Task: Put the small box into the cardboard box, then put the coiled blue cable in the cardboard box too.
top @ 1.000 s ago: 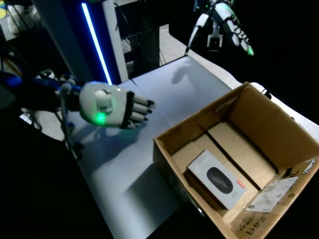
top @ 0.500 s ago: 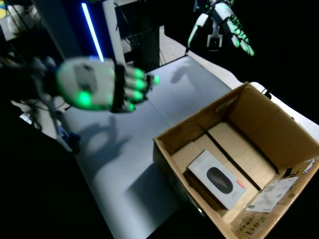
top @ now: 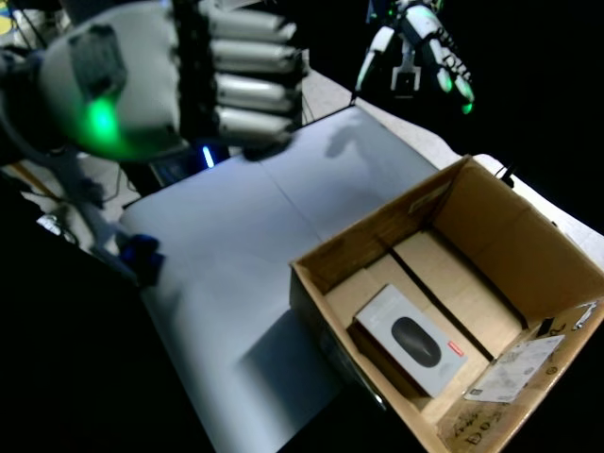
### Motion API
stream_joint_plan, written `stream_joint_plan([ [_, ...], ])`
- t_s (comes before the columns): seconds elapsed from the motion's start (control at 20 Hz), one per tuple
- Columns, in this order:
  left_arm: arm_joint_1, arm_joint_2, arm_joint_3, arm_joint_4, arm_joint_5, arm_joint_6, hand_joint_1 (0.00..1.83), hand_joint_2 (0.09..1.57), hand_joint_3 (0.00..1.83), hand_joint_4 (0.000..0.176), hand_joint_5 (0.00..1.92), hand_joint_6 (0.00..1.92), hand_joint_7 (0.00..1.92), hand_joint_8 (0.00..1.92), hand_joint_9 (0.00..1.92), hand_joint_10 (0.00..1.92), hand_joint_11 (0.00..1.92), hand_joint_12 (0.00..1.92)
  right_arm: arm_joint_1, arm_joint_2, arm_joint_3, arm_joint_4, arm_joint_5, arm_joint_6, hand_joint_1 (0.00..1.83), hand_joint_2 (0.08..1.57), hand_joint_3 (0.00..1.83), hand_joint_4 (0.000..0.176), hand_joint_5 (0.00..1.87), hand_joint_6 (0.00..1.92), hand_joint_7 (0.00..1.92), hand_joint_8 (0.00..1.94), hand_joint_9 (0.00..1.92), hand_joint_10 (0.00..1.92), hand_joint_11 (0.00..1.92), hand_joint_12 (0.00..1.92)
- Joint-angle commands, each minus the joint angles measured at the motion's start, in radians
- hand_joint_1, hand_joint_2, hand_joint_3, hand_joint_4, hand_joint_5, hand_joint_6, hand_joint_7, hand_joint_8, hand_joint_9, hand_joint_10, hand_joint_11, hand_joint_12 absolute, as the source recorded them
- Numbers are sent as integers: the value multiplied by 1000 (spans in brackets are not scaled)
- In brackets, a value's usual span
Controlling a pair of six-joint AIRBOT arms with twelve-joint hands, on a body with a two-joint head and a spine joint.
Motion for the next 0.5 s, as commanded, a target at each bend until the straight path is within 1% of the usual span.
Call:
stream_joint_plan([
  [0.0,-5,-2,7,-5,-124,-6,662,863,3,163,60,1,10,0,0,0,0,0,27,-19,20,71,99,6,1305,1222,2,0,808,1345,657,1411,781,1524,893,1867],
  [0.05,-8,-2,7,-3,-119,-6,665,869,5,159,57,0,1,0,0,0,0,0,49,-50,51,77,81,5,1330,1238,9,0,774,1465,610,1448,729,1466,712,1778],
  [0.1,-10,-2,8,-2,-116,-6,683,876,7,157,55,0,0,0,0,0,3,1,73,-75,75,77,57,4,1325,1258,9,0,734,1557,586,1470,698,1483,656,1767],
  [0.15,-12,-3,11,0,-115,-6,690,863,0,162,59,2,1,0,0,0,2,1,103,-121,118,77,14,0,1329,1235,0,0,750,1411,664,1446,759,1477,753,1818],
  [0.2,-14,-2,12,3,-112,-6,674,858,0,158,61,2,5,2,0,0,0,0,122,-154,150,77,-18,-2,1455,1183,0,0,734,1450,732,1372,830,1382,756,1704],
  [0.25,-17,-3,14,5,-107,-7,668,855,0,147,59,1,5,2,0,0,0,0,136,-187,182,77,-47,-6,1487,1157,0,0,749,1461,770,1315,880,1326,802,1690],
  [0.3,-21,-3,15,7,-101,-7,669,862,0,126,40,0,0,0,0,0,4,2,155,-219,217,77,-80,-14,1492,1155,0,0,743,1499,764,1330,868,1345,796,1671],
  [0.35,-24,-4,16,10,-93,-7,668,862,0,127,26,0,0,0,0,0,6,3,168,-254,253,77,-111,-18,1484,1176,0,0,701,1555,723,1408,813,1407,745,1721],
  [0.4,-26,-4,17,12,-90,-7,666,875,6,124,19,0,0,0,0,0,0,0,184,-277,278,77,-139,-18,1489,1157,0,0,708,1550,758,1349,852,1342,759,1636],
  [0.45,-29,-5,18,15,-86,-9,688,883,8,130,14,0,0,0,0,0,6,3,195,-306,309,76,-180,-19,1598,1136,0,0,709,1569,751,1363,835,1333,761,1522],
])
